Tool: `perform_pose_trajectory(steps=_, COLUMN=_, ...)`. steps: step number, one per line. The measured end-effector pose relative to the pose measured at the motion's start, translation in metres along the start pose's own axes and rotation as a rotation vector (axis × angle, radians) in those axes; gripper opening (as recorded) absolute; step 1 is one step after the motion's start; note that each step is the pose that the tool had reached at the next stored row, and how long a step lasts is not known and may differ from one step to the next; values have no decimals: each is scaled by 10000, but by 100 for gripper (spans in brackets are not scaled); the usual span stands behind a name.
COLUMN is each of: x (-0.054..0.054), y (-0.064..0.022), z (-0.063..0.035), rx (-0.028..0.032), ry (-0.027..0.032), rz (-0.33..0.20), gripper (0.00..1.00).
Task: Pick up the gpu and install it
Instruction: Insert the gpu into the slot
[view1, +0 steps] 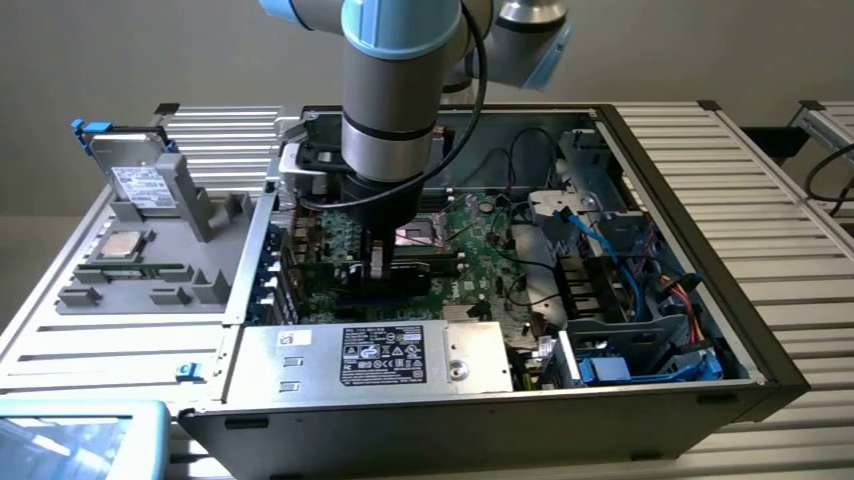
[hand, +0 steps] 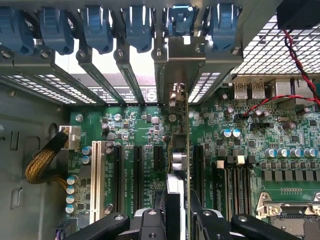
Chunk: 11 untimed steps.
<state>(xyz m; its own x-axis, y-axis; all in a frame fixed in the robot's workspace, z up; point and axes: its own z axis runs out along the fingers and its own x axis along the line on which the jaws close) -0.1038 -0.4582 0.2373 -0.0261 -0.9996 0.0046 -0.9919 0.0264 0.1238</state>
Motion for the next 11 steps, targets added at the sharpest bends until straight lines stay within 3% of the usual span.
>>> perform_pose_trajectory(steps=11, x=-4, y=8, z=3, rx=3, ry=9, rz=-97, gripper=29)
